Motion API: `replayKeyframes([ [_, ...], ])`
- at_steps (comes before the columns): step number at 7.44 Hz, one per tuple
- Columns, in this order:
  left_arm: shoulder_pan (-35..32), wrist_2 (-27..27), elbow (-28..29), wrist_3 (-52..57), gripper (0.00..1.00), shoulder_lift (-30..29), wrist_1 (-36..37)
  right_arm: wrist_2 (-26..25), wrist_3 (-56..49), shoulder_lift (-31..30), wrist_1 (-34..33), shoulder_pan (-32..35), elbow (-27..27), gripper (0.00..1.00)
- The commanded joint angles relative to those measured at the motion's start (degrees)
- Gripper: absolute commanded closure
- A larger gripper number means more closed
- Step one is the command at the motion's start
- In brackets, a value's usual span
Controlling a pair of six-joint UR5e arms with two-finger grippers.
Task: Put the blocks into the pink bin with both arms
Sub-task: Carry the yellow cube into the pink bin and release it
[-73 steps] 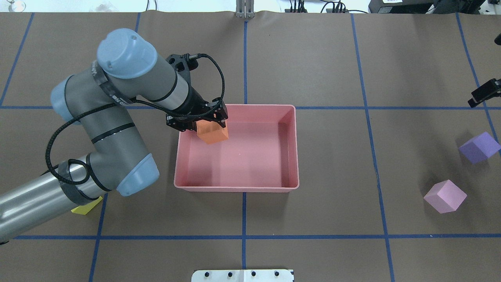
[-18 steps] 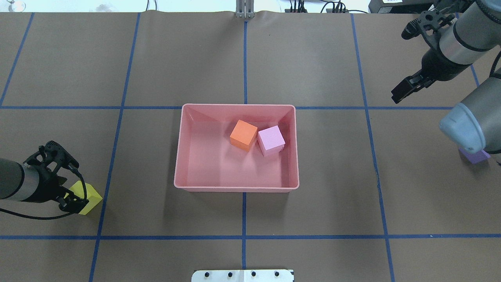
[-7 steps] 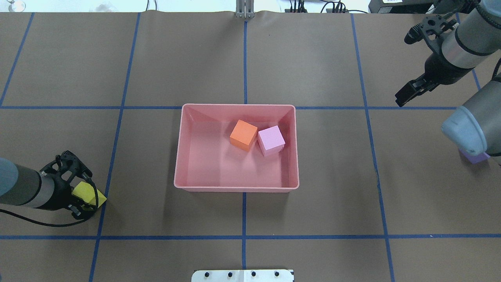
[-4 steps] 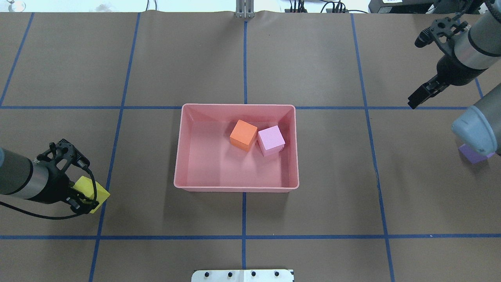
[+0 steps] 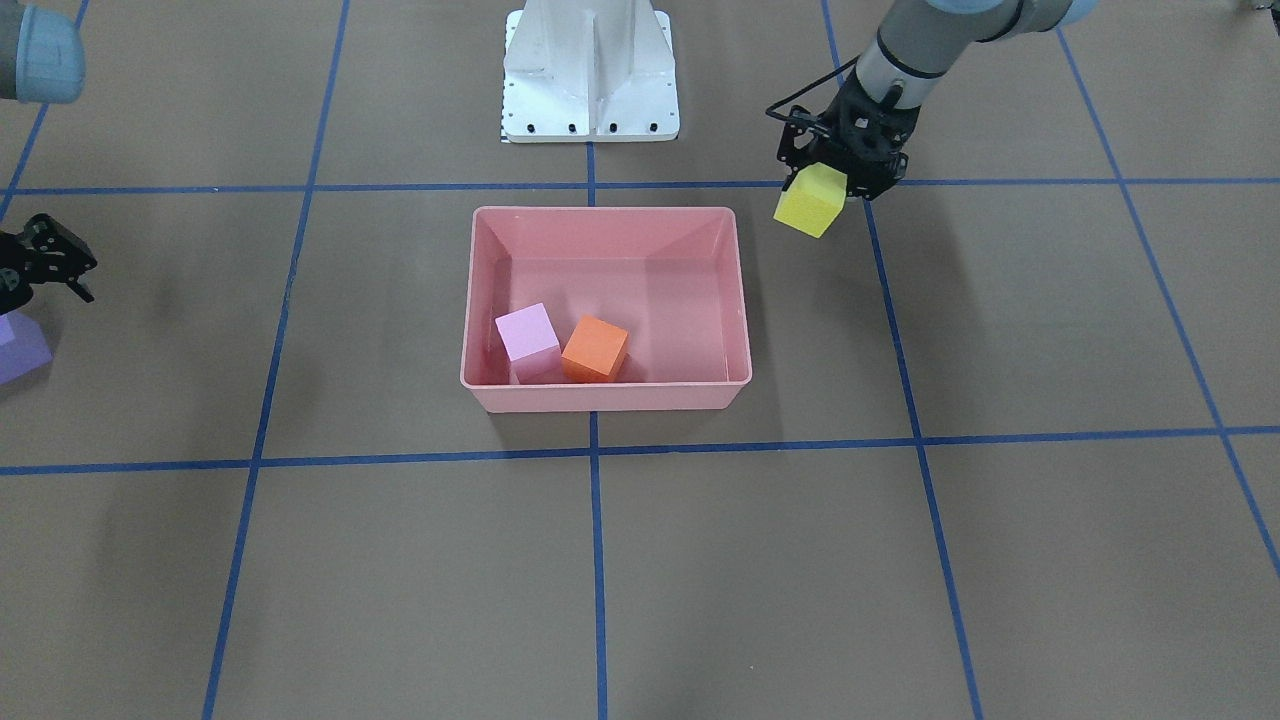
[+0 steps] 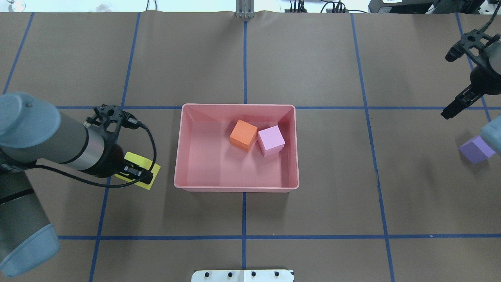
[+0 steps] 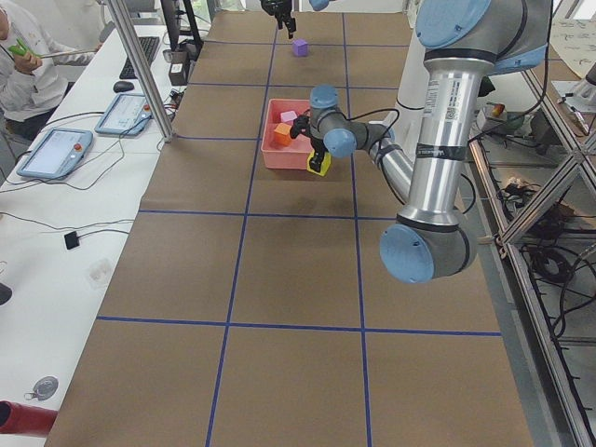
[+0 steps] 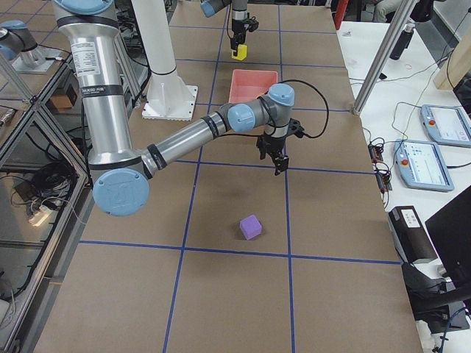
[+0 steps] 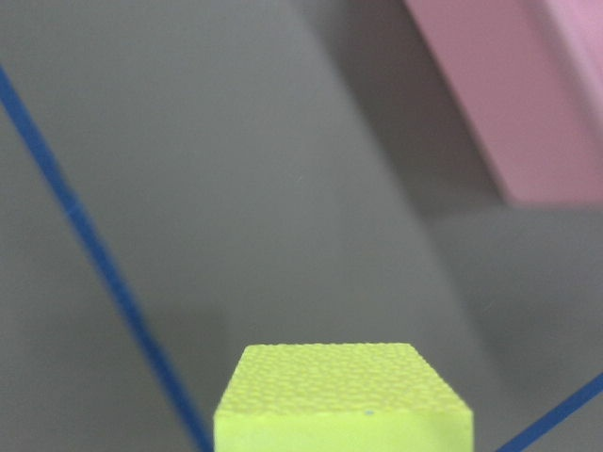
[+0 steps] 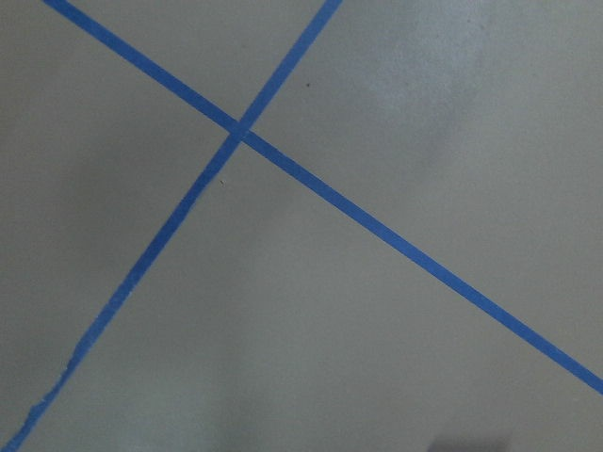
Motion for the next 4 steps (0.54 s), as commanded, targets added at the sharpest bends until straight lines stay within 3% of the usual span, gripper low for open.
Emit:
replayKeyframes([
  [1,0.2,-0.1,5.3,-6.4,0.62,-15.8,11.4,1.2,-1.2,-5.1,11.1,0.4,-4.5,0.00],
  [2,0.2,0.0,8.8,-9.7,0.06,-19.2,11.4,2.5,-1.3,-7.4,17.4,0.8,-7.4,0.00],
  [4,-0.6,-0.2,9.2,-15.3,0.00,-20.0,11.2,3.6,-1.9,-11.3,21.7,2.3,-8.2,0.00],
])
